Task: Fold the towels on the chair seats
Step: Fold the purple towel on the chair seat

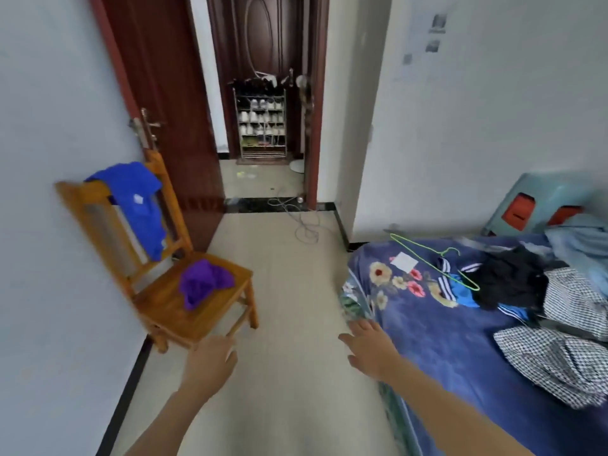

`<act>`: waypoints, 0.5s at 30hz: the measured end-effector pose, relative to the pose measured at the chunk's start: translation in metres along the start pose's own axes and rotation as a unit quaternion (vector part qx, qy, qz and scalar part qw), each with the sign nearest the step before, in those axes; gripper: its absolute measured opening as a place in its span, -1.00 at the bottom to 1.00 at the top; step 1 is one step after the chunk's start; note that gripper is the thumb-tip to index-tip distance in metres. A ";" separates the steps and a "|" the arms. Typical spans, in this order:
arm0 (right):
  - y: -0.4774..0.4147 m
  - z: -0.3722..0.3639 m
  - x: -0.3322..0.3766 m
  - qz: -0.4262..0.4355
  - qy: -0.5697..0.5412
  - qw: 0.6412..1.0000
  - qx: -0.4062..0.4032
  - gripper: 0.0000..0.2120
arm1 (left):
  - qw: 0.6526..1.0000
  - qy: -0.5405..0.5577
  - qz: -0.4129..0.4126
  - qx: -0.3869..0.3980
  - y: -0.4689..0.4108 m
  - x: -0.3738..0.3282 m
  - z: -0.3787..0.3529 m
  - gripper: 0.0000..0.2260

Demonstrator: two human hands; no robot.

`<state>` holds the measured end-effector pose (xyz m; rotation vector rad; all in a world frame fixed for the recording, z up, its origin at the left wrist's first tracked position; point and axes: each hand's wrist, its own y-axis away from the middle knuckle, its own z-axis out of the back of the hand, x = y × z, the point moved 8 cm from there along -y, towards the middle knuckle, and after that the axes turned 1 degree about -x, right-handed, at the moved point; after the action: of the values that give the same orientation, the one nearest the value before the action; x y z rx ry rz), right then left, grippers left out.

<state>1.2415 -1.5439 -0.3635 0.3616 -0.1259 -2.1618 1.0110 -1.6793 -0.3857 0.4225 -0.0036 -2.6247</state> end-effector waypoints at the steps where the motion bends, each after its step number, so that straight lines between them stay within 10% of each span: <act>1: -0.018 0.013 0.014 0.009 -0.007 1.000 -0.010 -0.49 | 1.000 0.002 0.024 -0.013 0.002 0.028 0.010 -0.89; 15: -0.175 0.034 0.077 0.090 -0.024 0.995 0.029 -0.54 | 0.989 0.011 0.148 -0.015 -0.032 0.181 0.010 -0.68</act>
<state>1.0521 -1.5072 -0.3861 0.3196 -0.2397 -1.9929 0.8416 -1.7353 -0.4324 0.4068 -0.0187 -2.3260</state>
